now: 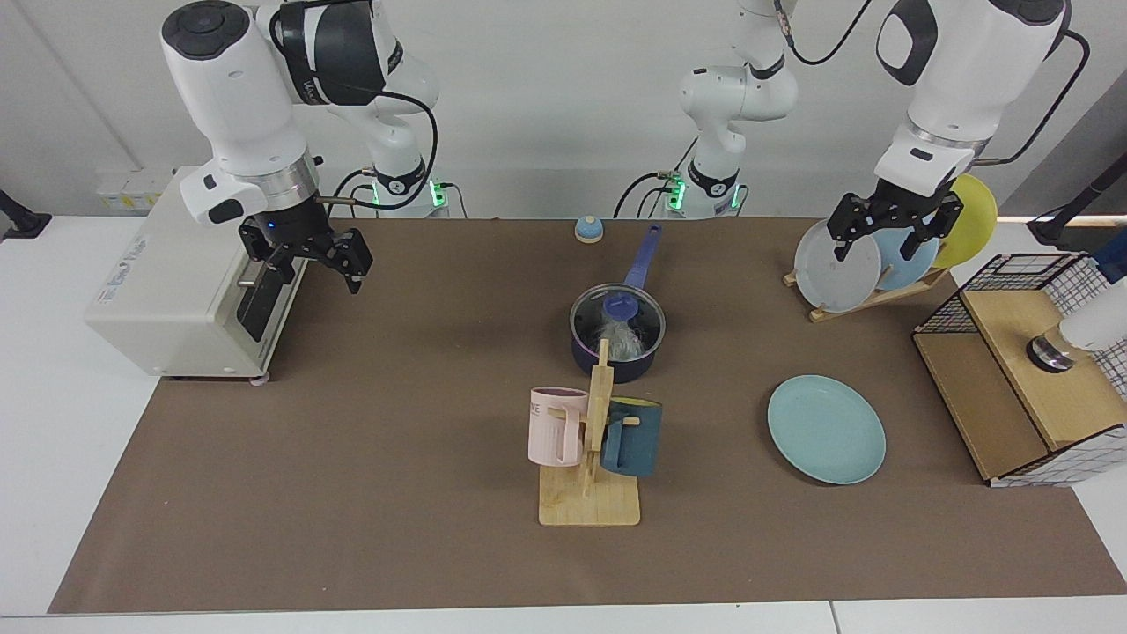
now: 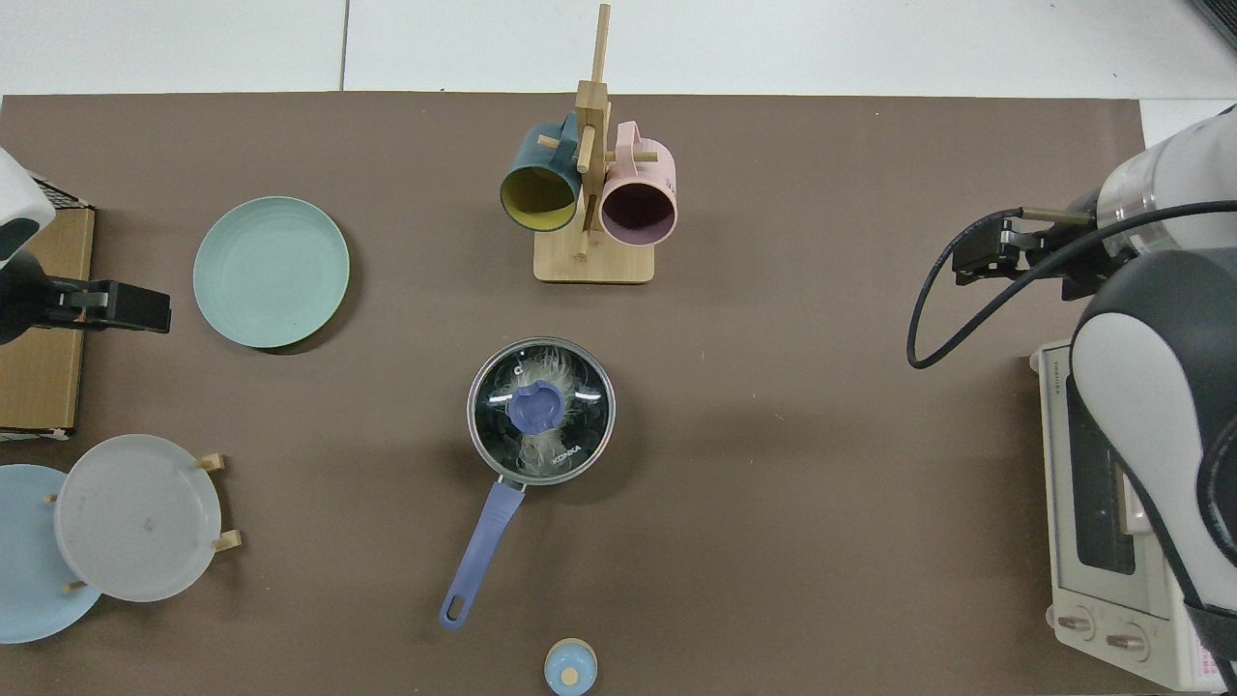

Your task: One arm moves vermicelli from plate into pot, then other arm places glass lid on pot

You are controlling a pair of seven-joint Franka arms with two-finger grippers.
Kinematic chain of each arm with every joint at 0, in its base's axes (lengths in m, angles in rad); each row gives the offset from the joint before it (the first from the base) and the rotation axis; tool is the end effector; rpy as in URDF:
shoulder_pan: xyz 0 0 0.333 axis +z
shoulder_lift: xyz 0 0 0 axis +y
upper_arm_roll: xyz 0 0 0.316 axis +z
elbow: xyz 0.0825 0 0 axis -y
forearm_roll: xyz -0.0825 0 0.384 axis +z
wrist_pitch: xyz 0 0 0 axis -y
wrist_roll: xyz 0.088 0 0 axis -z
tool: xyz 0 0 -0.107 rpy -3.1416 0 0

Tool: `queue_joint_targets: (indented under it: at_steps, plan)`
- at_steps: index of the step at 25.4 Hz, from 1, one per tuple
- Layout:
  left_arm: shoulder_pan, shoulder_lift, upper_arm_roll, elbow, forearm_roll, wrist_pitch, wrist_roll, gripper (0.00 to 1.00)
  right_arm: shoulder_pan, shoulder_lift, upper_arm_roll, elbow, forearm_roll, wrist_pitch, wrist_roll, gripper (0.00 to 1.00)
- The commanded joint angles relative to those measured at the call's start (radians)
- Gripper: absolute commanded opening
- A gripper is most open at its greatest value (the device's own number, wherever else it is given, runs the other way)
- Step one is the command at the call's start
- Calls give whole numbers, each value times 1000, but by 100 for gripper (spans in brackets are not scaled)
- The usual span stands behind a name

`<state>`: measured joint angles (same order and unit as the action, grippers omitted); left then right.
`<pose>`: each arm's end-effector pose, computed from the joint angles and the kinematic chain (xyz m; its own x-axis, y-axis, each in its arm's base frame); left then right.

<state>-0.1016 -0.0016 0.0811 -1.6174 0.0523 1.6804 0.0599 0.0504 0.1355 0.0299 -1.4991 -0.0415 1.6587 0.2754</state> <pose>0.5640 -0.0065 0.6133 0.9944 -0.0859 0.0612 -0.0825 -0.9950 -0.0558 0.6019 0.0431 0.5881 0.9811 -0.1905 0.0334 -0.1915 -0.9811 0.0294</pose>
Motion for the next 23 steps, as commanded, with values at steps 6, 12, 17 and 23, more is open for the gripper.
queue_joint_targets:
  at_steps: [6, 12, 17, 23]
  plan:
    - [-13, -12, 11, -1, 1, -16, 0, 100, -4, -79, 1, -78, 12, -8, -25, 100]
    - [-13, -12, 11, -1, 3, -16, 0, 100, -18, -77, 2, -76, 15, -4, -27, 100]
    - [-13, -12, 11, -1, 1, -16, 0, 100, -23, -74, 2, -64, 17, 1, -27, 100]
    - [-13, -12, 11, 1, 1, -16, 0, 100, -24, -74, 2, -64, 17, 6, -25, 100]
